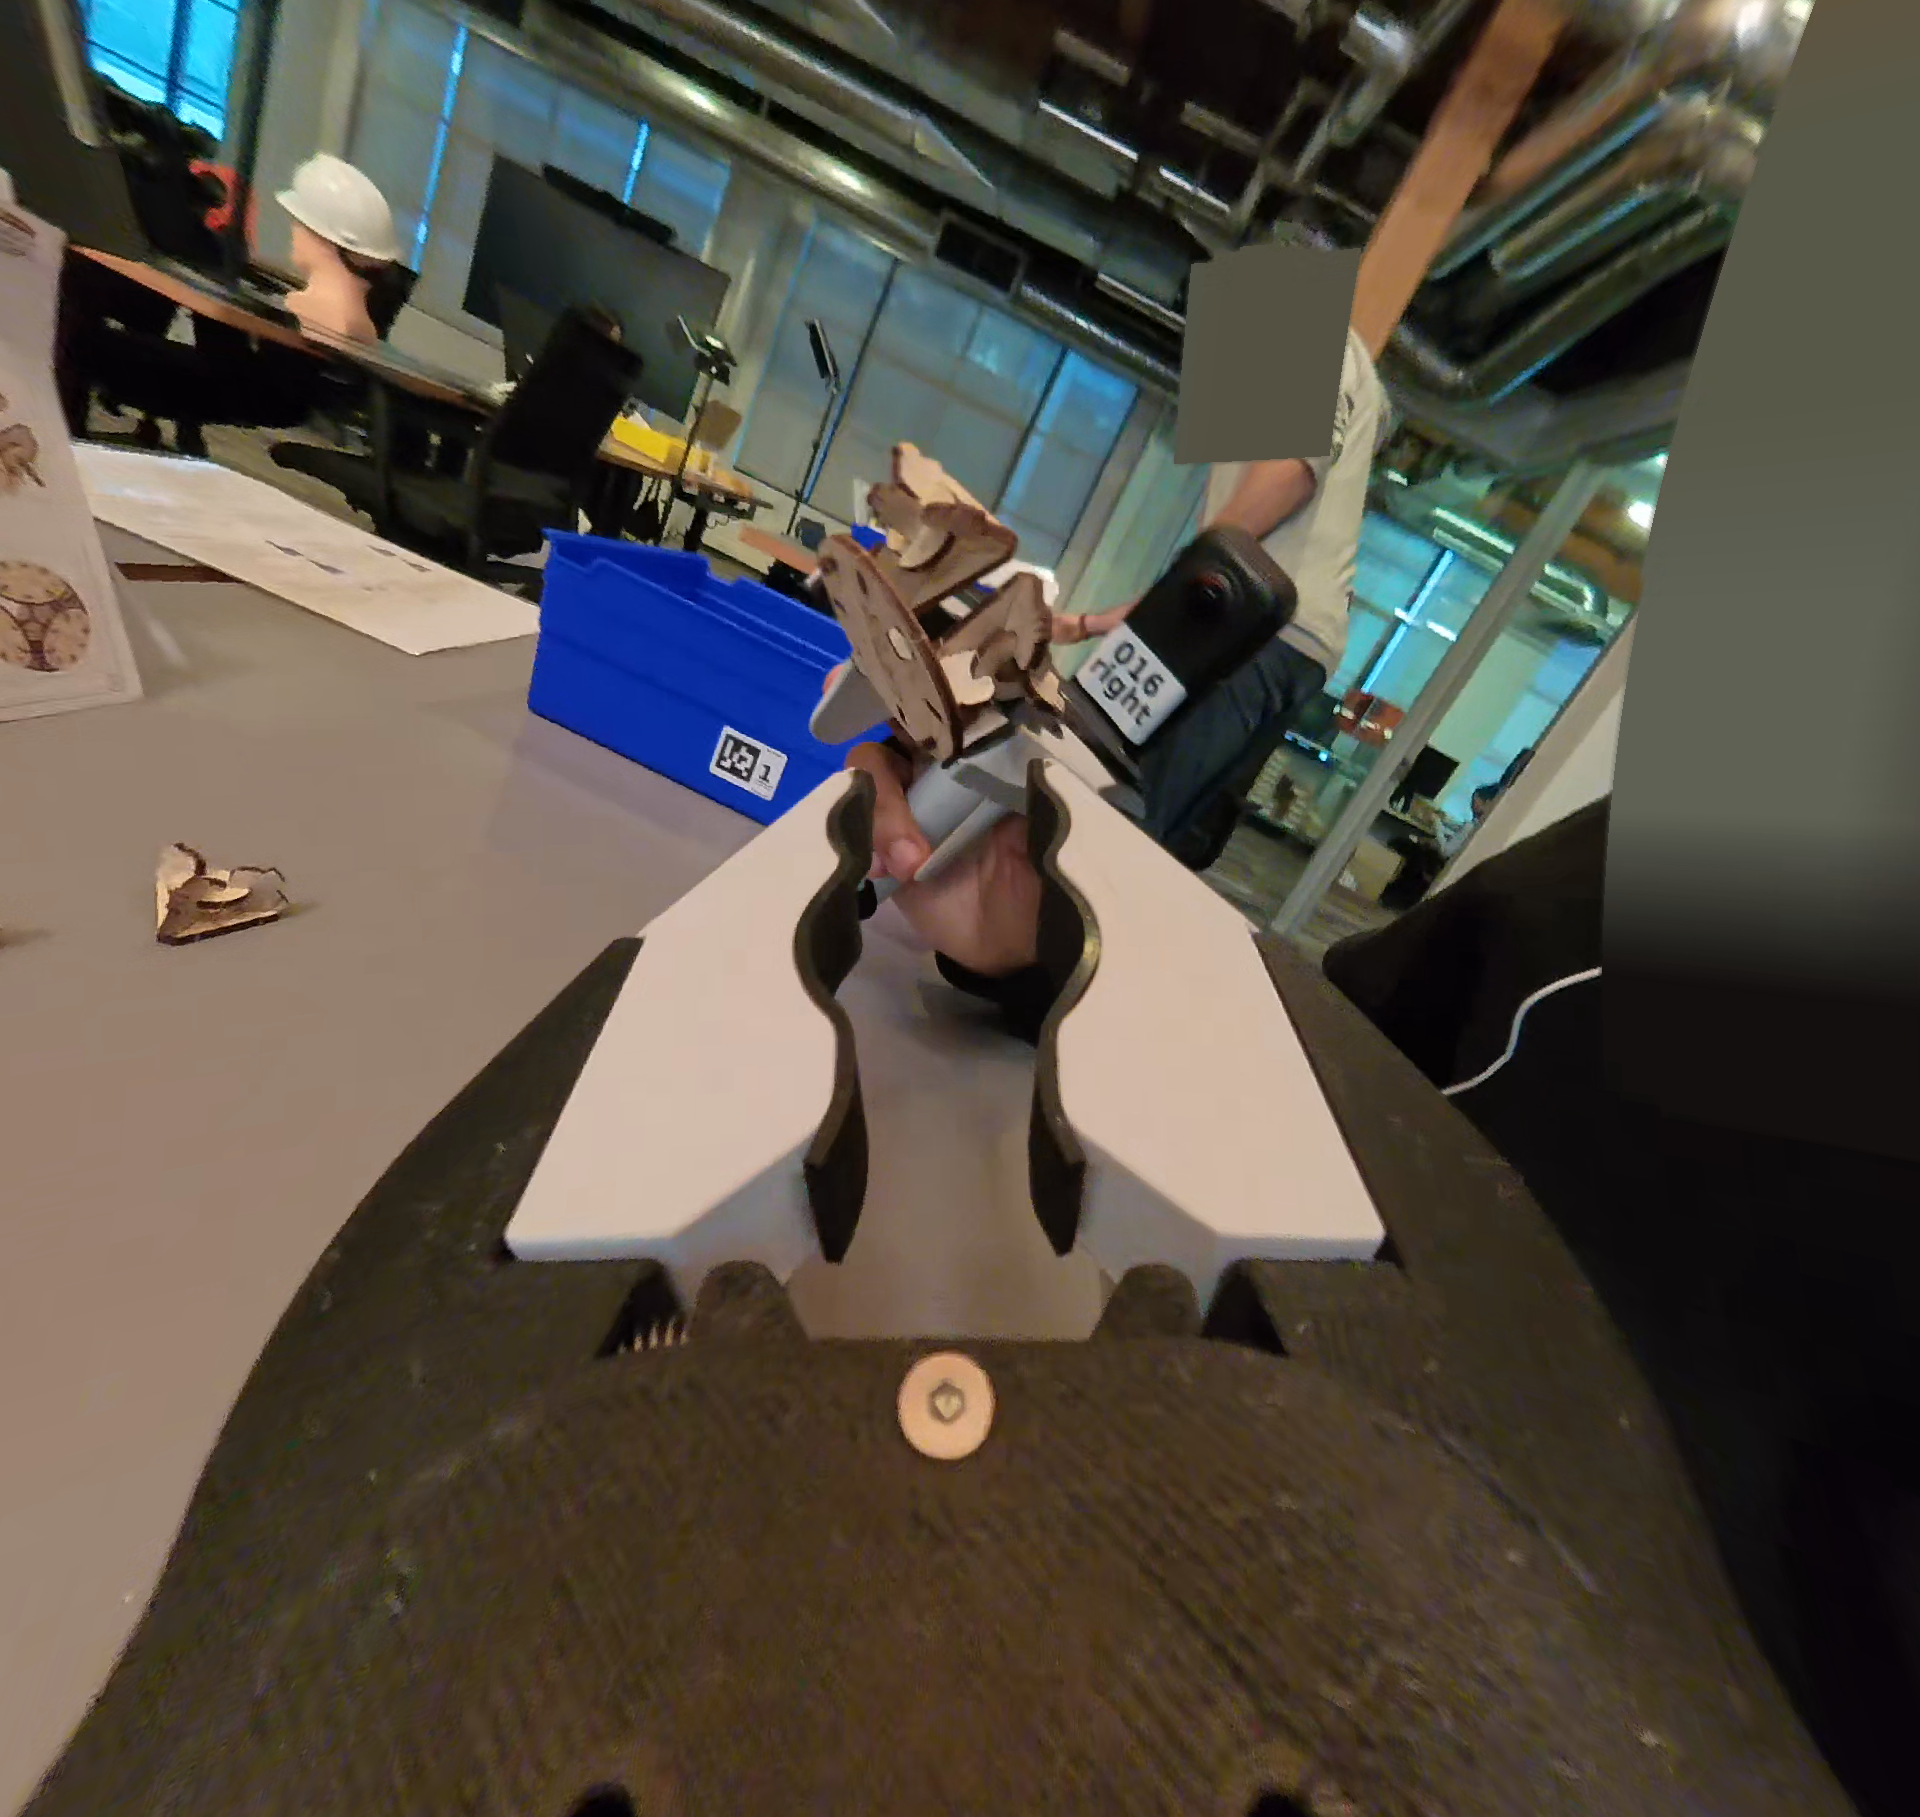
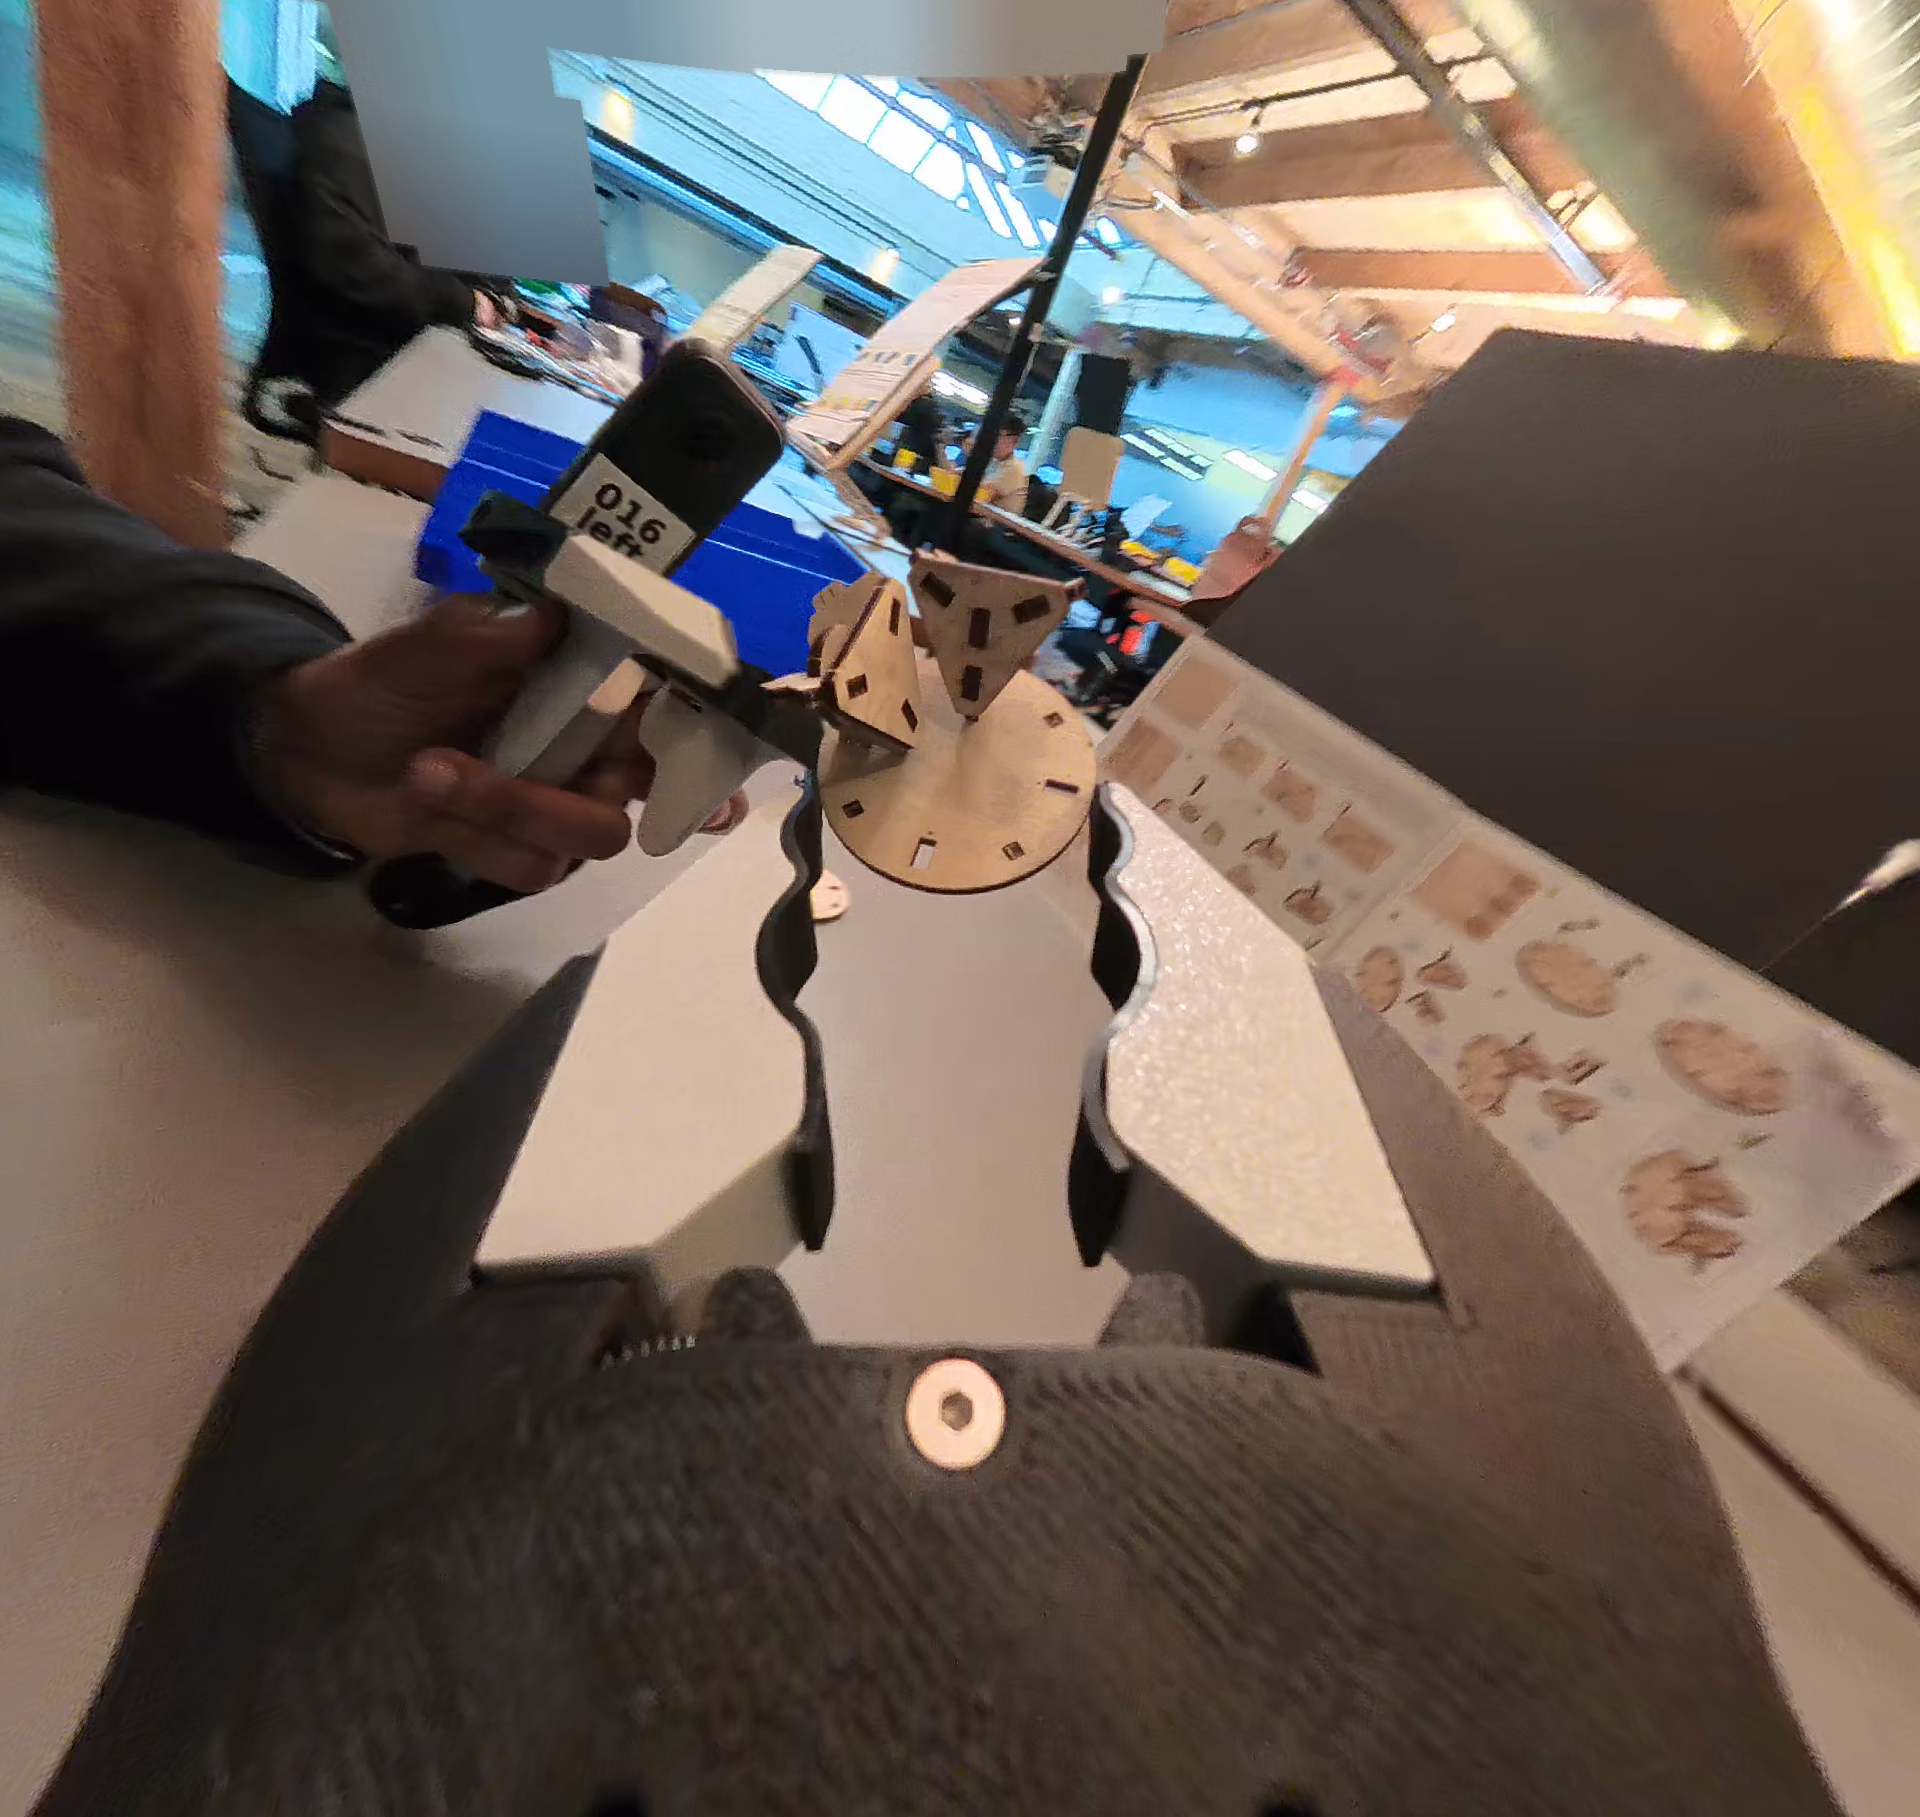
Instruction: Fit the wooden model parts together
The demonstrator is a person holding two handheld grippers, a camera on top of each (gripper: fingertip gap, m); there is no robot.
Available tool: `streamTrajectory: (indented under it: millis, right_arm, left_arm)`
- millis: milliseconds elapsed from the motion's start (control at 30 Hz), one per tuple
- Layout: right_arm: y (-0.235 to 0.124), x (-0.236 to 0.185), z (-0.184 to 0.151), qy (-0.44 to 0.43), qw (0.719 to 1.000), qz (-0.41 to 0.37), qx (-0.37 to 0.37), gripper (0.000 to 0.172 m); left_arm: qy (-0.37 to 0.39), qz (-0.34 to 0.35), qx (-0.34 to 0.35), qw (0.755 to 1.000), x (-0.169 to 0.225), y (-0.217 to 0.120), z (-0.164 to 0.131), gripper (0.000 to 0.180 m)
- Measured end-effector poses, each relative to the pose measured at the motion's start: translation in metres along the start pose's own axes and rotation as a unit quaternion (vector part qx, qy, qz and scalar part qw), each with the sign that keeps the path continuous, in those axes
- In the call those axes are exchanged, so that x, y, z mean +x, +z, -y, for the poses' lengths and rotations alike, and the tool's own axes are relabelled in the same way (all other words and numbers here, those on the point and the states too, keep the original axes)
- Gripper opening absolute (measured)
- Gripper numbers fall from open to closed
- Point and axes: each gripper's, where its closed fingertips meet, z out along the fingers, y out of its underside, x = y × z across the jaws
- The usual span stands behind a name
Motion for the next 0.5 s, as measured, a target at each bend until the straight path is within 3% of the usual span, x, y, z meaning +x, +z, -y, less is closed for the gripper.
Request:
streamTrajectory:
  millis: [200,500]
  right_arm:
    - [0.01,-0.008,0.008,-0.065,0.997,-0.041,0.008,0.05]
    - [0.015,-0.015,0.015,-0.114,0.991,-0.067,0.014,0.05]
  left_arm:
    - [-0.04,-0.019,0.02,0.999,0.0,-0.005,0.007,0.027]
    - [-0.016,-0.025,0.018,0.999,0.007,-0.004,0.005,0.018]
